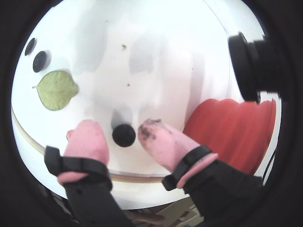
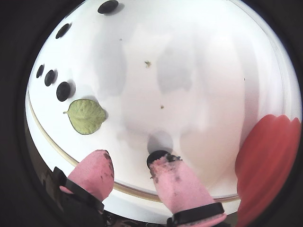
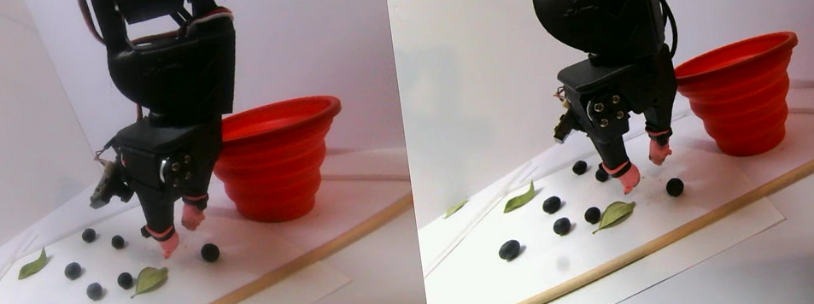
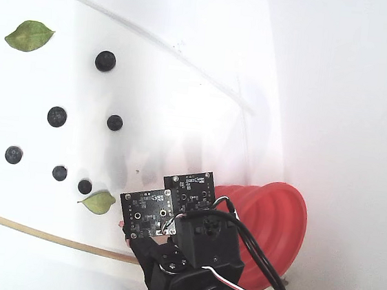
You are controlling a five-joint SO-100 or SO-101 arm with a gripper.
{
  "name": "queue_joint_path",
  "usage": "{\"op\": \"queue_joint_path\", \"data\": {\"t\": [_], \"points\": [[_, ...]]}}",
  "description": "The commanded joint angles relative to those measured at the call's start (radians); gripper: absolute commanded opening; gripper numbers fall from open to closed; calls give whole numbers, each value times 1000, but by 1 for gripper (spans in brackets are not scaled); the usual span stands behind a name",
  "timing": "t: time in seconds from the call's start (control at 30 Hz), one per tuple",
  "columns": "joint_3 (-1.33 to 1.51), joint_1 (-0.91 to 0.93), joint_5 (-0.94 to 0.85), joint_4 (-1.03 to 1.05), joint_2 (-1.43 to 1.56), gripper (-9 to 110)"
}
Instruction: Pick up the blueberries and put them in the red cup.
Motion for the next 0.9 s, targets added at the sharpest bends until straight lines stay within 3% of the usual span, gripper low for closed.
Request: {"op": "queue_joint_path", "data": {"t": [0.0, 0.87], "points": [[-25, 9, -12, -14, 0, 15], [-89, 43, -77, -60, -109, 15]]}}
